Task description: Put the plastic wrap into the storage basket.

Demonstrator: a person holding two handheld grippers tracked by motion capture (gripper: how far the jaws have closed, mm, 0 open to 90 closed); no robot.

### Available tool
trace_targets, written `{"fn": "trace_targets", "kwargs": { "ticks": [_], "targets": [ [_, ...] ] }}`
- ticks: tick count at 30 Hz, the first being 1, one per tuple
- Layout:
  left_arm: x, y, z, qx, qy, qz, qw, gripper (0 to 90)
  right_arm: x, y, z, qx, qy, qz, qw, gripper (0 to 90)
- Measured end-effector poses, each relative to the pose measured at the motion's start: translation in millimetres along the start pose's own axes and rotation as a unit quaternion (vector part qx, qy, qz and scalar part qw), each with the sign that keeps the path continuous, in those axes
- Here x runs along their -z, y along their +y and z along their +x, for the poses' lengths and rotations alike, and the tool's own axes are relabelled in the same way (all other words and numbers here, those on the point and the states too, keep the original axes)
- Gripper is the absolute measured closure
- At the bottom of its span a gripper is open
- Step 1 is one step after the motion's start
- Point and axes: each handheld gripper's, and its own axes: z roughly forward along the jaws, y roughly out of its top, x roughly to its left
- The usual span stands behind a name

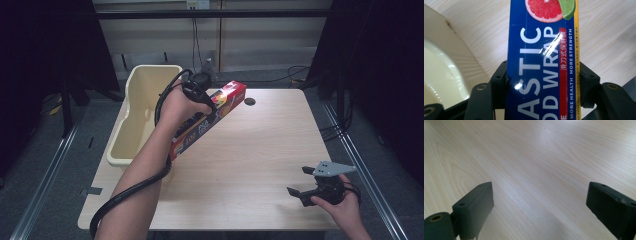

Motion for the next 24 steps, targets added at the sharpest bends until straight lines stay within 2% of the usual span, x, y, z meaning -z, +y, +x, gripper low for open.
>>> {"fn": "trace_targets", "kwargs": {
  "ticks": [9,22,24],
  "targets": [
    [15.4,-8.9,16.6,0.030,0.007,-0.002,0.9995,40.9,-1.2,0.2,1.4,0.004,0.002,0.001,1.0000,7.5],
    [35.7,-18.3,33.0,0.049,0.016,-0.014,0.9986,40.8,-2.2,0.4,3.0,0.003,0.005,0.004,1.0000,7.5],
    [41.0,-20.1,36.3,0.057,0.016,-0.016,0.9981,40.9,-2.6,0.3,2.9,0.003,0.007,0.004,1.0000,7.5]
  ]
}}
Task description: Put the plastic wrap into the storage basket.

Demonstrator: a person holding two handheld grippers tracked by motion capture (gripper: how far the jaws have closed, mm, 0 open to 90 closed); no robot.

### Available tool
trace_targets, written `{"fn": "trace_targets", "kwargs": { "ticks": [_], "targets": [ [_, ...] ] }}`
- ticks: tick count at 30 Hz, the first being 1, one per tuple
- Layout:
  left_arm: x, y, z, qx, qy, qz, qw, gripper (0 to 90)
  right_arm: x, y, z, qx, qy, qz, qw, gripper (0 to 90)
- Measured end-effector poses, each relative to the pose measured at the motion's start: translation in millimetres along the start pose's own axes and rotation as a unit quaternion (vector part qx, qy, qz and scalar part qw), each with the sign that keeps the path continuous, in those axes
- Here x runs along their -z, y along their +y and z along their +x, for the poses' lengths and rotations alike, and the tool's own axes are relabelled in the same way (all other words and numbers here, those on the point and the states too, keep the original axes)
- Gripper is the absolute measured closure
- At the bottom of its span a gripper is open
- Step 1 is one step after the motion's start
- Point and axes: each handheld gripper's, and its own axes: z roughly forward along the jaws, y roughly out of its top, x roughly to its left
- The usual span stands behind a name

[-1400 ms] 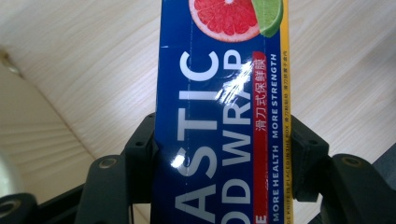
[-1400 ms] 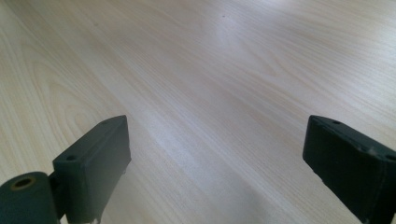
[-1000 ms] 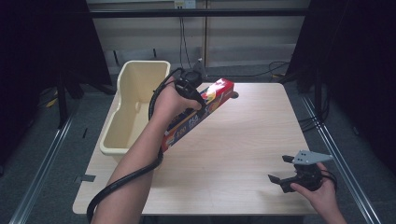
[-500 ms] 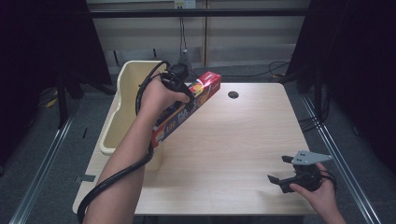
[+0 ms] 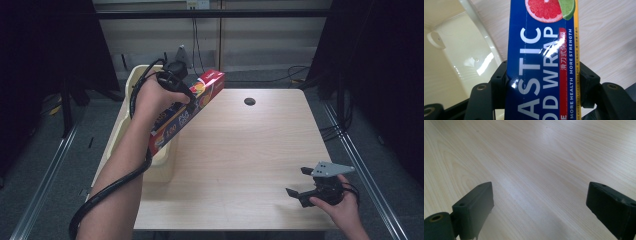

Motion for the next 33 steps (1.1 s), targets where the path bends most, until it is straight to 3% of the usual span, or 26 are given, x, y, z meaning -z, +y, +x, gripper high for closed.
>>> {"fn": "trace_targets", "kwargs": {
  "ticks": [17,30,33],
  "targets": [
    [15.7,-8.1,13.8,0.018,0.008,0.001,0.9998,40.9,0.6,0.0,0.0,-0.001,-0.002,0.000,1.0000,7.4],
    [26.5,-16.5,29.9,0.055,0.018,-0.012,0.9983,40.9,0.3,-0.3,-0.3,-0.001,0.000,0.002,1.0000,7.4],
    [28.8,-16.9,32.1,0.051,0.022,-0.004,0.9984,40.9,0.4,-0.3,-0.7,-0.001,-0.001,0.001,1.0000,7.4]
  ]
}}
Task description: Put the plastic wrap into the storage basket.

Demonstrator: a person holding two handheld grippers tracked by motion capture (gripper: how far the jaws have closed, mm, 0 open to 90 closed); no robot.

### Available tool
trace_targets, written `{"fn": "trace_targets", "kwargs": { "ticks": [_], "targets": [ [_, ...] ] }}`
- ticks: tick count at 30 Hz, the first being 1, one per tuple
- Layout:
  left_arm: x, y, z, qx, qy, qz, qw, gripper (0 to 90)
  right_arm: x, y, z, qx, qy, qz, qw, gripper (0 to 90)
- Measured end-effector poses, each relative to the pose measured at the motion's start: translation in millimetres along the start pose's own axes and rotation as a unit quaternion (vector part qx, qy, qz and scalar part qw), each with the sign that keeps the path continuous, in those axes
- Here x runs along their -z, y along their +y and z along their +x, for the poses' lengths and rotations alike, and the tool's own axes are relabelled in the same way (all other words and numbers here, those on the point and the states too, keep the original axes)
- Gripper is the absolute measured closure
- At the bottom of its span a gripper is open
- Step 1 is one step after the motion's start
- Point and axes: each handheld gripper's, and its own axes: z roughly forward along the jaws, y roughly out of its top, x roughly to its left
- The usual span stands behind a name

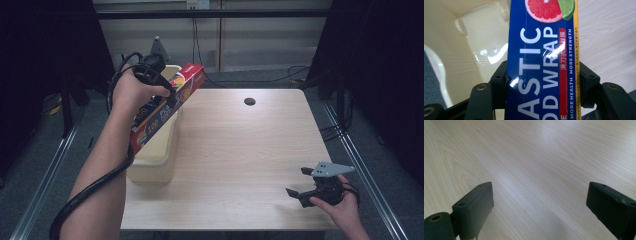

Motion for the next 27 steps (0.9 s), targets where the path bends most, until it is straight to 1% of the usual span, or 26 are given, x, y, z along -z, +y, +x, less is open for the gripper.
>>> {"fn": "trace_targets", "kwargs": {
  "ticks": [2,6,7,9,10,11,12,13,15,16,19,20,22,23,24,26,27],
  "targets": [
    [2.3,-1.1,1.7,0.006,0.001,-0.006,1.0000,40.9,-0.1,-0.1,-0.3,0.001,0.000,-0.001,1.0000,7.4],
    [4.8,-1.8,4.3,0.011,-0.001,-0.007,0.9999,40.9,-0.2,-0.2,-0.1,0.002,-0.001,-0.001,1.0000,7.4],
    [6.0,-2.3,5.1,0.012,0.003,-0.005,0.9999,40.9,0.0,0.0,0.2,0.000,0.000,-0.001,1.0000,7.4],
    [6.6,-2.4,5.4,0.011,0.005,-0.005,0.9999,40.9,0.0,-0.1,0.1,0.001,0.000,-0.001,1.0000,7.4],
    [7.7,-2.8,6.3,0.017,0.003,-0.008,0.9998,40.9,0.1,-0.2,-0.4,0.002,0.000,0.000,1.0000,7.4],
    [7.7,-2.8,6.3,0.017,0.003,-0.008,0.9998,40.9,-0.1,-0.2,-0.4,0.002,-0.001,-0.002,1.0000,7.3],
    [9.2,-3.0,8.2,0.010,0.006,-0.010,0.9999,40.9,-0.2,-0.2,-0.3,0.002,0.000,-0.001,1.0000,7.4],
    [9.2,-3.0,8.2,0.010,0.006,-0.010,0.9999,40.9,-0.2,-0.2,-0.3,0.002,0.000,-0.001,1.0000,7.4],
    [9.5,-3.7,9.0,0.026,0.004,-0.015,0.9996,40.9,-0.5,-0.3,0.1,0.003,-0.001,0.001,1.0000,7.4],
    [10.7,-4.7,11.9,0.030,0.003,-0.014,0.9994,40.9,-0.4,-0.2,0.1,0.003,-0.001,0.001,1.0000,7.4],
    [11.9,-5.5,14.6,0.035,0.006,-0.018,0.9992,40.9,-0.3,-0.2,0.4,0.002,0.000,0.001,1.0000,7.4],
    [13.0,-6.4,17.3,0.040,0.012,-0.020,0.9989,40.9,-0.3,-0.4,0.2,0.003,0.000,0.002,1.0000,7.4],
    [13.1,-6.9,18.4,0.043,0.015,-0.022,0.9987,40.9,-0.4,-0.4,0.1,0.003,0.000,0.002,1.0000,7.4],
    [14.3,-7.2,20.0,0.041,0.018,-0.018,0.9988,40.9,-0.6,-0.4,0.2,0.004,0.000,0.002,1.0000,7.3],
    [15.2,-7.8,21.3,0.047,0.023,-0.024,0.9983,40.9,-0.4,-0.3,0.5,0.004,-0.002,0.003,1.0000,7.3],
    [16.4,-7.8,22.2,0.049,0.026,-0.019,0.9983,40.8,-0.5,-0.4,0.6,0.004,0.000,0.003,1.0000,7.3],
    [16.6,-8.4,22.4,0.059,0.028,-0.022,0.9976,40.9,-0.5,-0.4,0.7,0.004,-0.001,0.003,1.0000,7.3]
  ]
}}
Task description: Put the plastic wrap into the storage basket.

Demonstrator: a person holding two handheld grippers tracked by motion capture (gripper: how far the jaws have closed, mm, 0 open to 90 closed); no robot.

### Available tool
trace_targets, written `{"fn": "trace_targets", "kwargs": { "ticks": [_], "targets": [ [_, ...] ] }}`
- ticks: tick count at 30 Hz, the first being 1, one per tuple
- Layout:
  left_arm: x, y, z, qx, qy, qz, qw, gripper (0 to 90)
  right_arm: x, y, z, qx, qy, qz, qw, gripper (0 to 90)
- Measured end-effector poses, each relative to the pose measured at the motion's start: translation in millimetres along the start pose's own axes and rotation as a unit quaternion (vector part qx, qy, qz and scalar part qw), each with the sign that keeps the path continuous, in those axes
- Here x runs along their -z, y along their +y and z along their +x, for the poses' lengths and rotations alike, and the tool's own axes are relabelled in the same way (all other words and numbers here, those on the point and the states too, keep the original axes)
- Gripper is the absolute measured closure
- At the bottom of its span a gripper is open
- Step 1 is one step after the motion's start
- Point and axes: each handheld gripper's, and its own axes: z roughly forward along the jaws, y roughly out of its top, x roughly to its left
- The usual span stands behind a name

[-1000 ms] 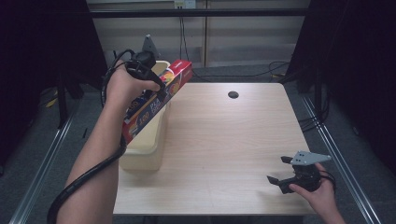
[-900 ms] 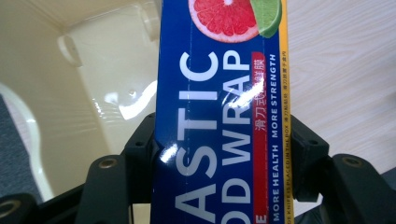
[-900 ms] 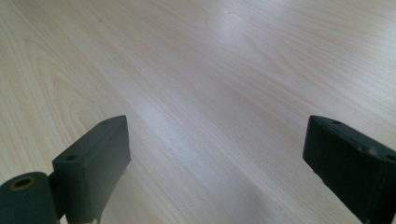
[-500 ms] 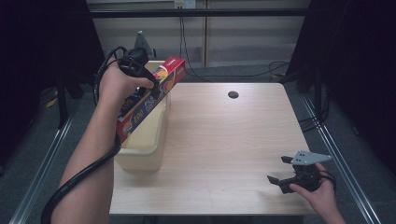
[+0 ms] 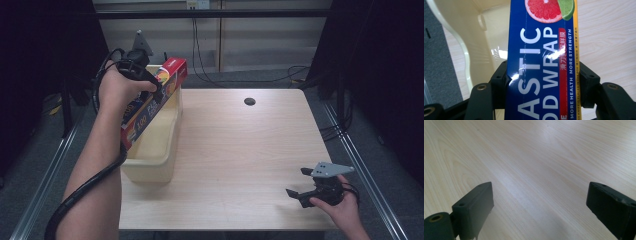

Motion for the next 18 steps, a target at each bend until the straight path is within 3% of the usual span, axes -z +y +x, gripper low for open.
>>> {"fn": "trace_targets", "kwargs": {
  "ticks": [18],
  "targets": [
    [-7.4,-14.7,11.7,0.042,0.015,-0.002,0.9990,40.8,2.3,-1.0,-0.7,-0.001,-0.004,-0.001,1.0000,7.1]
  ]
}}
